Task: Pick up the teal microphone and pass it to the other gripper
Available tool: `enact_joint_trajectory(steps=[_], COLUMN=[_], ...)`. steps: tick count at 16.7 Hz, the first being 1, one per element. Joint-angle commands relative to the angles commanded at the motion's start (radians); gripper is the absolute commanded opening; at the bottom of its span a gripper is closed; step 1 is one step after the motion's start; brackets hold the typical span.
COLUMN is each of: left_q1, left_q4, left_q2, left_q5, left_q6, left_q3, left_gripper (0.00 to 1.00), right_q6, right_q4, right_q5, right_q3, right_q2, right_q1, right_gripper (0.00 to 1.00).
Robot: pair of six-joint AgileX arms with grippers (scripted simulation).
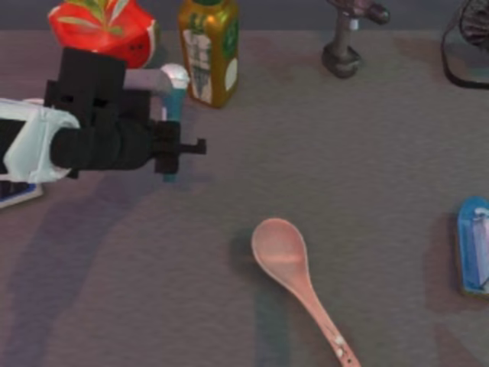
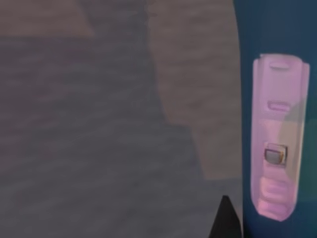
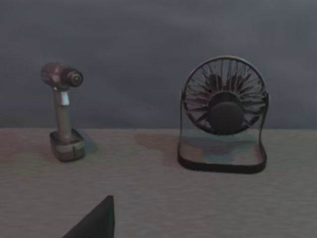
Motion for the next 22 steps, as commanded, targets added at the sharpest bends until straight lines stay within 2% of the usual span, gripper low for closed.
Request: enact_joint_trajectory(steps=[6,9,11,18,20,22], left_q1=[0.02,0.029,0.033,0.026,-0.009,-0.073], left_q4=[0.531,0.702,0.762,0.779,0.802,0.84], left_q2=[-0.147,-0.217,-0.25,-0.257,-0.25,-0.241], left_q5=[0.198,0.271,0.3,0.303,0.266,0.197], left_q6=[0.112,0.157,0.175,0.181,0.18,0.176], left_q3=[-0.148,-0.199,-0.219,-0.22,-0.222,-0.228], left_gripper=[0.0,0.0,0.0,0.0,0.0,0.0], right_q6=[0.0,0.0,0.0,0.0,0.0,0.0], right_q4=[0.0,0.0,0.0,0.0,0.0,0.0], right_q5=[0.0,0.0,0.0,0.0,0.0,0.0], right_q3=[0.0,0.0,0.0,0.0,0.0,0.0], right_q2=[0.0,0.0,0.0,0.0,0.0,0.0], right_q1=[0.0,0.0,0.0,0.0,0.0,0.0], right_gripper=[1.0,1.0,1.0,1.0,1.0,1.0])
